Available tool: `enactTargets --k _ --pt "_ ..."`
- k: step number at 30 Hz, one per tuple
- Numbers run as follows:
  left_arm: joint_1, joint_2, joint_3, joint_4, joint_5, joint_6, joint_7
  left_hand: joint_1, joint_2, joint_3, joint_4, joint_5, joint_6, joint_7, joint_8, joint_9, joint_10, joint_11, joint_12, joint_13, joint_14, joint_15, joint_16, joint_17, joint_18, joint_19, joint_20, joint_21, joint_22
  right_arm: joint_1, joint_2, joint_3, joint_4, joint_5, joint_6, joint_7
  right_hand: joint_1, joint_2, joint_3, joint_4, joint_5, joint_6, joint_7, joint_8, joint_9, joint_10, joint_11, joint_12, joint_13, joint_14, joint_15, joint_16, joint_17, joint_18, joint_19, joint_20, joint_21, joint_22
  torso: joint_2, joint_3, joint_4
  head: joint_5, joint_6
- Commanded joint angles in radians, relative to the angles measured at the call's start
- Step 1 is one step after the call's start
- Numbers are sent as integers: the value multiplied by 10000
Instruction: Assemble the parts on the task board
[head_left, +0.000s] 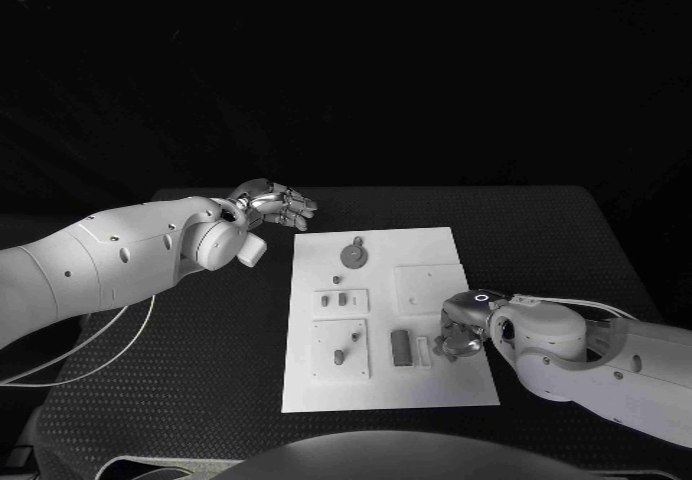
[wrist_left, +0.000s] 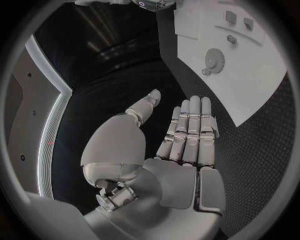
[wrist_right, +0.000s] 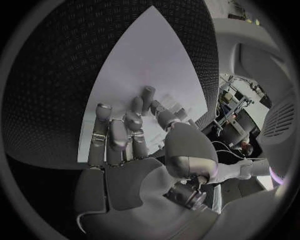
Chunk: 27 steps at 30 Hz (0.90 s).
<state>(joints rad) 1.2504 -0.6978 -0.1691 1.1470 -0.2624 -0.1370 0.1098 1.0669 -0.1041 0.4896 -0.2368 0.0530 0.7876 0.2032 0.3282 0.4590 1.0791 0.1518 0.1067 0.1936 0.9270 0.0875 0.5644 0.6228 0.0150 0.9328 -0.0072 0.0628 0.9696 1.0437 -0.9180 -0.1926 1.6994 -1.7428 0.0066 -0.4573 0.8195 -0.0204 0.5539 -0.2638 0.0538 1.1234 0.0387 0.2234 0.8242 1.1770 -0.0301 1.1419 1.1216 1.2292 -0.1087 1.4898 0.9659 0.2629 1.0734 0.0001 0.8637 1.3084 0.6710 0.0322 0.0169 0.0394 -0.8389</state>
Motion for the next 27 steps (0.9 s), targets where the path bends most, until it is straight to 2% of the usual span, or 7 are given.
enactTargets --k 1,3,5,13,16,21,27 --pt "11 14 5 25 -24 120 68 -95 24 -2 43 -17 -77 0 39 -17 -51 14 47 10 -1 50 -70 15 27 -59 2 62 -14 -44 -30 -45 -148 -609 867 -319 252 94 651 -18 -35 -347 476 -419 -1249 27 85 -43 -27 -26 31 -57 -23 -11 -48 13 31 170 2 -6 4 -25 4" --pt "11 16 5 32 -25 117 70 -96 24 -3 44 -17 -78 1 39 -17 -52 14 47 10 -1 51 -70 16 27 -59 2 62 -14 -44 -22 -45 -171 -609 966 -319 316 175 867 -108 -33 -320 479 -423 -1313 34 87 -33 -28 -13 46 -45 -15 -11 -40 27 51 180 1 -7 6 -37 11" --pt "11 15 5 36 -27 119 67 -96 24 -3 45 -17 -78 0 40 -18 -53 14 47 10 -1 51 -70 17 28 -59 1 62 -14 -44 -22 -45 -175 -397 1117 -316 402 450 1056 -254 -32 -300 478 -423 -1370 32 87 -19 -24 -5 59 -30 0 -11 -51 36 72 192 -2 -5 11 -48 13" --pt "11 5 5 50 -44 121 55 -91 23 -2 44 -17 -81 0 41 -19 -57 15 48 9 -1 50 -72 19 29 -60 0 62 -15 -44 -51 -45 -283 163 999 -367 742 391 1303 -283 -33 -244 463 -387 -1467 28 72 42 13 38 86 25 89 -11 -69 41 158 208 -2 -9 10 -54 22" --pt "11 5 4 54 -58 129 51 -89 22 -2 43 -17 -81 0 42 -19 -58 15 48 10 -1 50 -72 20 30 -61 0 63 -15 -43 -104 -44 -348 729 296 -426 818 366 1318 -286 -34 -202 448 -356 -1483 141 58 180 138 117 85 61 187 -11 -39 37 199 208 -1 -12 13 -54 26" --pt "11 2 4 52 -72 134 32 -84 21 -1 40 -17 -82 0 43 -20 -60 15 49 10 0 49 -73 22 31 -61 -1 63 -15 69 -189 -38 -354 3326 -1202 -382 861 341 1306 -285 -34 -147 426 -315 -1497 272 34 329 269 230 74 106 316 -11 11 24 246 203 -1 -9 13 -45 25" --pt "11 9 4 60 -128 164 12 -34 27 19 17 -11 -84 -2 49 -23 -64 12 53 11 2 46 -75 29 36 -61 -4 65 -15 234 -280 -38 -132 4726 -2023 -297 898 293 1275 -294 -34 -77 390 -260 -1513 443 -2 509 431 380 37 157 466 -11 92 -14 305 195 2 -7 5 -41 21"
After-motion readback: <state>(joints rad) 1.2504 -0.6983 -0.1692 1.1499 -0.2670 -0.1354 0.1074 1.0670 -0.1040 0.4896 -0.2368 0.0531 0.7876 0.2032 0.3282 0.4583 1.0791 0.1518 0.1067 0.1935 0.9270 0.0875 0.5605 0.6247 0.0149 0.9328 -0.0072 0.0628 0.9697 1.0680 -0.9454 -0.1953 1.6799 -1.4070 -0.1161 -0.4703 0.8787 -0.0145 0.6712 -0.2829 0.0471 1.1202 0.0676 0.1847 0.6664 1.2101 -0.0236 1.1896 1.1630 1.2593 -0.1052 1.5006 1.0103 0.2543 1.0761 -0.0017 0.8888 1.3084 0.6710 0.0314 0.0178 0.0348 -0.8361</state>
